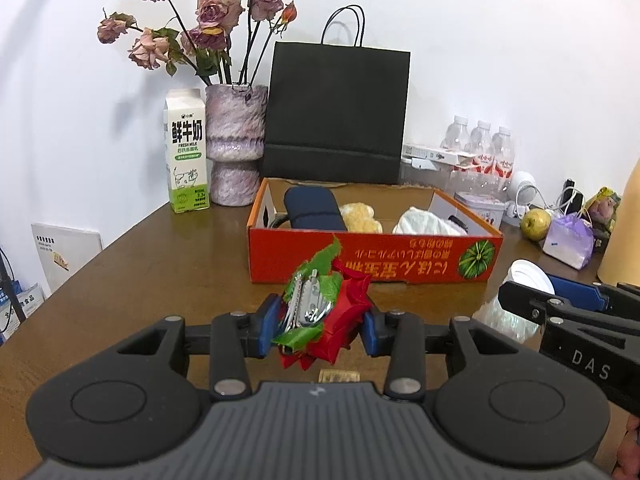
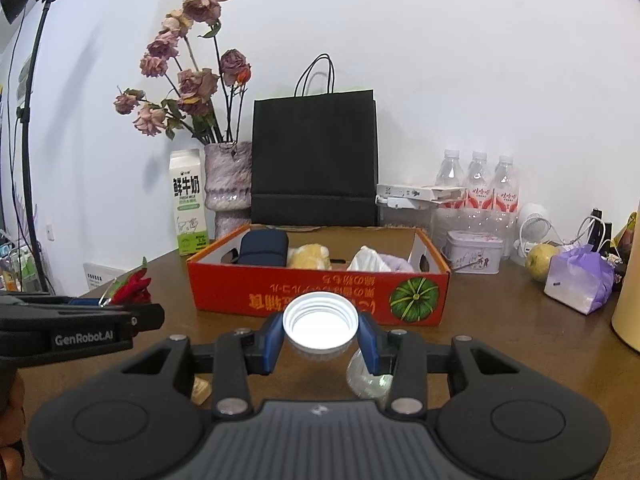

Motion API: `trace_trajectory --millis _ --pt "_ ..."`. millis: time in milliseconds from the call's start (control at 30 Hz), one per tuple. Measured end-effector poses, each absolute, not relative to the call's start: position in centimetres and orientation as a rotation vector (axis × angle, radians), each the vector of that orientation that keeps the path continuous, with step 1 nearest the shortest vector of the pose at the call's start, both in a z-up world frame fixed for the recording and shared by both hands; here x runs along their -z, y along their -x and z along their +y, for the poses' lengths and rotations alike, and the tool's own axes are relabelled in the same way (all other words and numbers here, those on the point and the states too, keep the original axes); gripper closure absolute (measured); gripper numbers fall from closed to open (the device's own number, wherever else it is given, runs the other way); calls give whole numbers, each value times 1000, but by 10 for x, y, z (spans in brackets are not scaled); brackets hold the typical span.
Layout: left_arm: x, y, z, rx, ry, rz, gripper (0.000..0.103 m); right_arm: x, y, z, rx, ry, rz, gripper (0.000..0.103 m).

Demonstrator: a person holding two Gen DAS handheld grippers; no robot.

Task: Organize objects
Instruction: 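Carry the snack and cap to the red box and lower them inside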

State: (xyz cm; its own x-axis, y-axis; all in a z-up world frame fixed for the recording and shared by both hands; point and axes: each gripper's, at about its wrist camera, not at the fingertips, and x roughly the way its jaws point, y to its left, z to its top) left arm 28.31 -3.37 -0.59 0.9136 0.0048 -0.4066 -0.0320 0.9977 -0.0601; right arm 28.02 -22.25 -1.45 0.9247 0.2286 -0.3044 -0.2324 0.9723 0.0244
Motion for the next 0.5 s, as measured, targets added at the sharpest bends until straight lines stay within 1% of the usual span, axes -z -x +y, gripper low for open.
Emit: trace_trajectory --millis 500 --pt "-10 -328 -40 -48 100 402 62 -8 -329 -219 -242 27 291 64"
